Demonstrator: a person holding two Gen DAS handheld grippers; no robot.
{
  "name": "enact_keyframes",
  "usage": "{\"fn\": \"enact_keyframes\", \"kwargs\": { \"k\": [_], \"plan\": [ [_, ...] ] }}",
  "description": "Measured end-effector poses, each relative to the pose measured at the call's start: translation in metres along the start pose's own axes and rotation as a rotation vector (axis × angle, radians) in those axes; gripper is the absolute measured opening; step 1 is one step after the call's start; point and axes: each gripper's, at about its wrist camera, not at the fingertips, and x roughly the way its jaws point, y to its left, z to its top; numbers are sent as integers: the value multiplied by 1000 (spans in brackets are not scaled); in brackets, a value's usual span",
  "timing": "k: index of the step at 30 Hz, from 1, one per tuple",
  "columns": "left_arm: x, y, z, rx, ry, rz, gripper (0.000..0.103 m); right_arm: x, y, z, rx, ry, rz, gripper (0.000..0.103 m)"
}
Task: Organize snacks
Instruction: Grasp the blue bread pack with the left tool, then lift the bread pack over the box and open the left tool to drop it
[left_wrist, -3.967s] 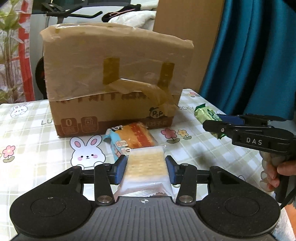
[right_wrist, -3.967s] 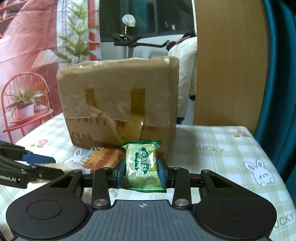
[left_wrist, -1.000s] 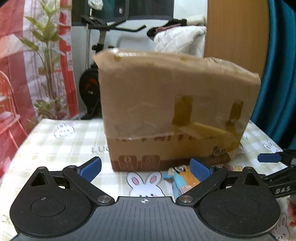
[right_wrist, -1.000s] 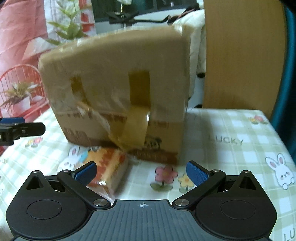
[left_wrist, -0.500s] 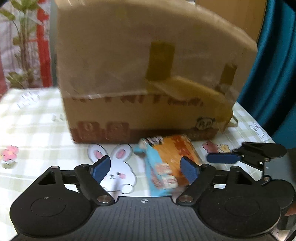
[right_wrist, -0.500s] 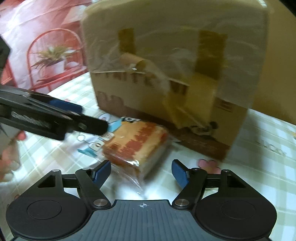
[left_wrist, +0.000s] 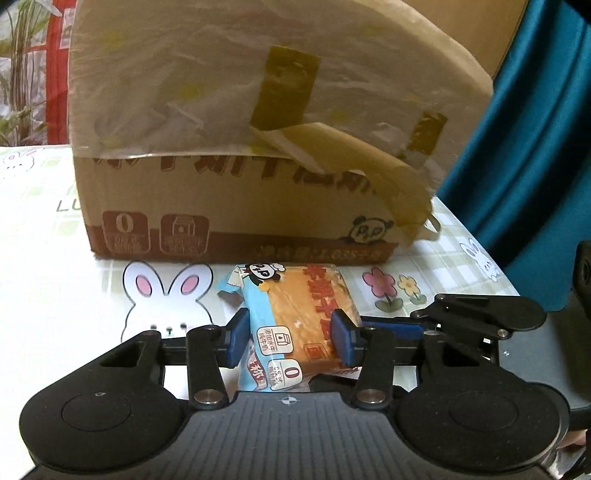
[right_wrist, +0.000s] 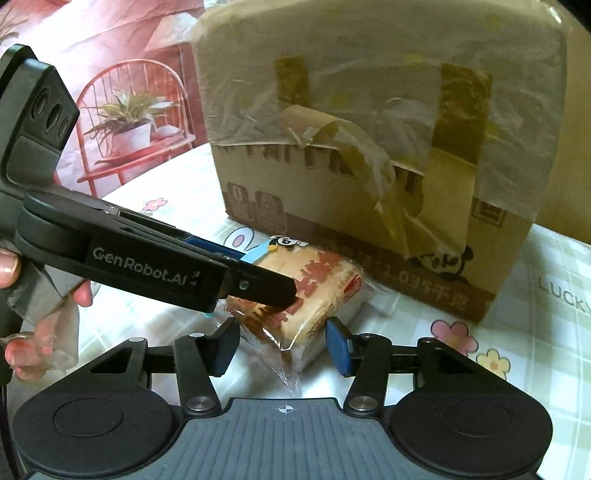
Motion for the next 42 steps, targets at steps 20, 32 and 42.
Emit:
{"fn": "enact_keyframes", "kwargs": {
  "k": [20,32,42],
  "plan": [
    [-110,-52,36,86,-247,-28,49,-114,38,41,-172,-255,-75,47],
    [-128,-75,112,175,-384,-18,49,-143,15,128,-275,-353,-116,47],
    [-85,-56,184,156,-382,2,49,-86,-49,203,-278,-320,-118,47]
  ]
}}
